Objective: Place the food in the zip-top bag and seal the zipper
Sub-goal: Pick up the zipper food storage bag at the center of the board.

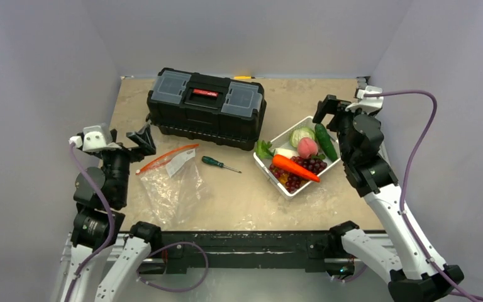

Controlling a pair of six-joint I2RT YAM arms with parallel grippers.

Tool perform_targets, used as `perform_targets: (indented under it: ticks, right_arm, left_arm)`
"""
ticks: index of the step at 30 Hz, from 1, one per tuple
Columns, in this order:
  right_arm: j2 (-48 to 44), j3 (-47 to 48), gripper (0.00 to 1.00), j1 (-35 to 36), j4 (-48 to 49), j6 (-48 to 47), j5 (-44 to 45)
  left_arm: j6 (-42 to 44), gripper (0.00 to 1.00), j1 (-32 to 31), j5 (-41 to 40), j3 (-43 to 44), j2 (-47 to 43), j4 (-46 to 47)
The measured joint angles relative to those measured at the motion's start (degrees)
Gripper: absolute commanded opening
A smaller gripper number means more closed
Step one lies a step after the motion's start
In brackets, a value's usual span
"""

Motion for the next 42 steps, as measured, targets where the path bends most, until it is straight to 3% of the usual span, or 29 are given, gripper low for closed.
perform_targets:
  ticks: [4,13,16,23,30,42]
  right_arm:
    - [-0.35,-0.7,0.99,0.0,-2.27,2.38,-3.17]
    - [1.01,-6.47,0.99,0.28,2.47,14.29,-30.36]
    - [3.02,-11.98,0.99,3.8,6.25,18.05,-35.12]
    - [8.26,-19.3,0.99,22.71,13.77,23.56,-32.04]
    - [24.85,-16.52,0.99,38.64,21.77,25.07,-21.99]
    - [49.68,1.73,0.98,47.74,26.82,21.92,-7.3]
  left_arm:
    - [-5.2,1.0,-0.07,-3.39,5.03,-1.16,-12.98]
    - [-16.26,1.0,-0.07,-1.79,4.28,-6.97,-36.15]
    - [-18.08,1.0,-0.09,1.6,2.51,-8.63,-40.0]
    - [-18.75,1.0,-0.09,8.37,0.63,-7.28,-44.09]
    - [-18.73,0.96,-0.09,11.06,-2.58,-5.95,-42.56]
    - [-18.73,0.96,-0.09,11.41,-3.1,-8.59,-41.05]
